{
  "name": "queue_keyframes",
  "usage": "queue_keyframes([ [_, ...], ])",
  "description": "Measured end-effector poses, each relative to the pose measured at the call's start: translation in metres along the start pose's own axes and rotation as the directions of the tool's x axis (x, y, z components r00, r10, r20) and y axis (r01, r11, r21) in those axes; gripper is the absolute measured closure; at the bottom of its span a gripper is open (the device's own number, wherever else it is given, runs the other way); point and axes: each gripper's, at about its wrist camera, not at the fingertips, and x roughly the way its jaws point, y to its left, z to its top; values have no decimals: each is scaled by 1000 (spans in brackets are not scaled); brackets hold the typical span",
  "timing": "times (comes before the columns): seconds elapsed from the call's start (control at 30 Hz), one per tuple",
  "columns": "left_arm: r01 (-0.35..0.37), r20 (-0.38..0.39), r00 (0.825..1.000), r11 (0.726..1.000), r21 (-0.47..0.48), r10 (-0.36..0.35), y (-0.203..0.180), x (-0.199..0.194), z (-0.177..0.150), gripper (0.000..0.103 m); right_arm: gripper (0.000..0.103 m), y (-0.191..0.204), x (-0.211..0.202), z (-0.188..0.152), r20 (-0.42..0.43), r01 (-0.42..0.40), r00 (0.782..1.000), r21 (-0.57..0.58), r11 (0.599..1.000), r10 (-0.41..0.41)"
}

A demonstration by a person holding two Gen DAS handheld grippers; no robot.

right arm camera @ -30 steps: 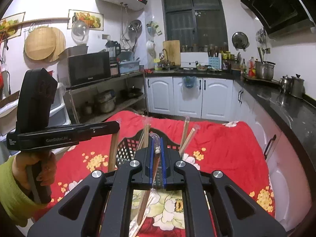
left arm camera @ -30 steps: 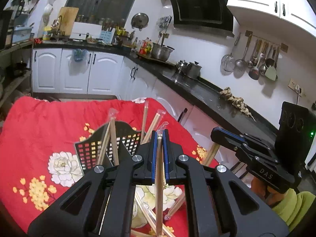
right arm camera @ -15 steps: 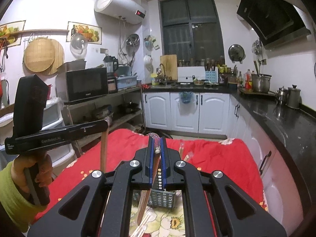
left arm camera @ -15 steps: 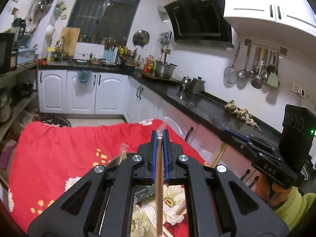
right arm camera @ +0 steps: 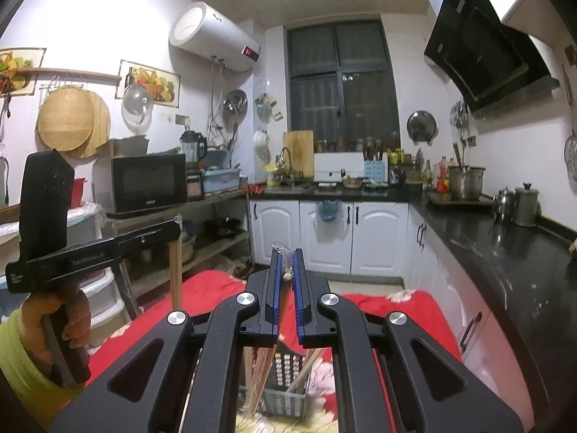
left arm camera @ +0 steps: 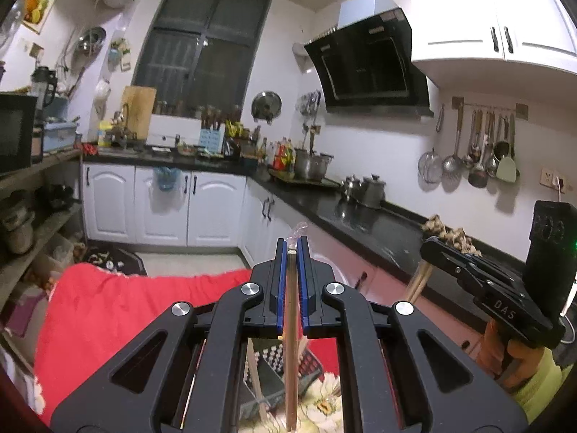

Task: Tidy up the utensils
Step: 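Lift the chopstick pair with the right gripper above the caddy, then lower the chopsticks into the caddy and open the right gripper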

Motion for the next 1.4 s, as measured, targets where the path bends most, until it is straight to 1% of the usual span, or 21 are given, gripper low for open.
queue_keyframes([
  [0.13,-32,46,998,999,7,31,2,-2,8,100,96,-2,6,7,37,27,999,-15,1000,-27],
  [0.23,-64,67,996,998,12,63,6,0,12,100,96,-3,12,9,62,51,997,-25,998,-49],
  [0.33,-104,81,991,994,14,102,13,6,12,100,96,-6,22,8,67,64,996,-26,998,-62],
  [0.47,-160,91,983,987,-1,160,27,16,0,100,96,-6,37,-1,62,94,994,-37,995,-92],
  [0.63,-208,102,973,978,-13,208,41,27,-21,100,96,-8,59,-24,40,132,991,-53,990,-130],
  [0.7,-225,96,969,974,-17,226,45,32,-31,100,96,-9,68,-34,16,141,990,-50,989,-140],
  [0.9,-230,44,972,973,-29,232,55,46,-53,100,96,-11,82,-54,-39,146,988,-24,989,-147],
  [1.03,-230,4,973,972,-37,231,58,51,-65,99,93,-11,87,-63,-70,146,987,0,989,-145],
  [1.07,-231,-8,973,972,-41,231,59,52,-67,96,91,-11,88,-65,-80,144,986,4,990,-143],
  [1.1,-228,-18,974,973,-45,228,62,53,-70,94,85,-11,88,-66,-84,143,986,7,990,-142],
  [1.13,-229,-26,973,972,-45,228,62,53,-71,87,78,-10,87,-68,-87,143,986,10,990,-141],
  [1.17,-232,-36,972,972,-44,230,62,53,-73,80,76,-10,86,-70,-91,141,986,14,990,-139],
  [1.27,-231,-43,972,972,-39,229,64,47,-77,70,74,-10,81,-73,-102,136,986,18,991,-134],
  [1.3,-230,-43,973,972,-38,229,64,45,-76,68,71,-10,80,-73,-105,135,986,18,991,-132],
  [1.33,-230,-42,973,973,-36,228,63,43,-76,62,67,-10,77,-75,-109,134,985,19,991,-131],
  [1.37,-230,-39,973,973,-35,229,63,39,-76,54,66,-10,75,-76,-115,133,985,19,991,-130],
  [1.4,-234,-35,972,972,-36,232,63,35,-77,51,64,-10,74,-78,-120,132,984,18,991,-129],
])
